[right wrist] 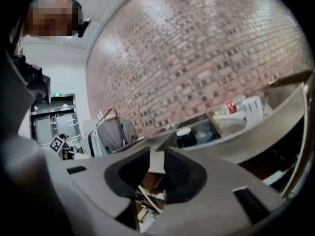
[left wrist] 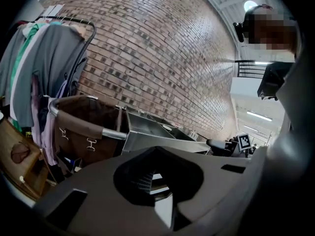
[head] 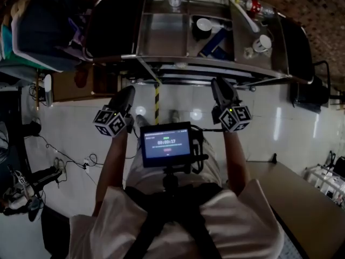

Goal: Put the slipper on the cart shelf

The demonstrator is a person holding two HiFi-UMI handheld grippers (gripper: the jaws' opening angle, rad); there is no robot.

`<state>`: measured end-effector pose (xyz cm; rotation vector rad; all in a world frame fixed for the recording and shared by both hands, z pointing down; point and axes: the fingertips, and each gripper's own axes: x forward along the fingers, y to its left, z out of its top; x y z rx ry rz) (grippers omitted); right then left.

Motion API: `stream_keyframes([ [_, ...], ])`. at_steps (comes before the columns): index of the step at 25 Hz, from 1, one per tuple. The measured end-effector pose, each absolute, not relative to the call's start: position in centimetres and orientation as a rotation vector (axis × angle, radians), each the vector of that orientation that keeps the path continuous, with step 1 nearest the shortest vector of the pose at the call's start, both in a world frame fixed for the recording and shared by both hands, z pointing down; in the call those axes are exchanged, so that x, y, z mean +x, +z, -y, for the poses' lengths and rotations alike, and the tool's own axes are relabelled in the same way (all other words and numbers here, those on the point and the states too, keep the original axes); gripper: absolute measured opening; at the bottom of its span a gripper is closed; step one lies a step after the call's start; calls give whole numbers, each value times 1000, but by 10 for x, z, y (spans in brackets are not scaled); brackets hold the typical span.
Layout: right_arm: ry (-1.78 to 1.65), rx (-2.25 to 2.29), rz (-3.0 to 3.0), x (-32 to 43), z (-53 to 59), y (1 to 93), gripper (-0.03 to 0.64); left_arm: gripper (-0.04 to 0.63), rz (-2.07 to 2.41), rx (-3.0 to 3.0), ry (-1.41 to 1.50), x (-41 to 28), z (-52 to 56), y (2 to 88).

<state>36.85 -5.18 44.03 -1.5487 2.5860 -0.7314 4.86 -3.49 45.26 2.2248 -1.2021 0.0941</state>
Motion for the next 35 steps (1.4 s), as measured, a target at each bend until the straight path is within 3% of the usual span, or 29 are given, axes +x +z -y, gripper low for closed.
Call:
stream_keyframes([
  [11, -426, -1485, -2607, 358, 24, 324, 107, 0, 1153, 2244, -20, 72, 42, 398],
  [35, -636, -1614, -2571, 351, 10, 392, 104, 0, 1284, 2366, 393, 71, 15, 432],
])
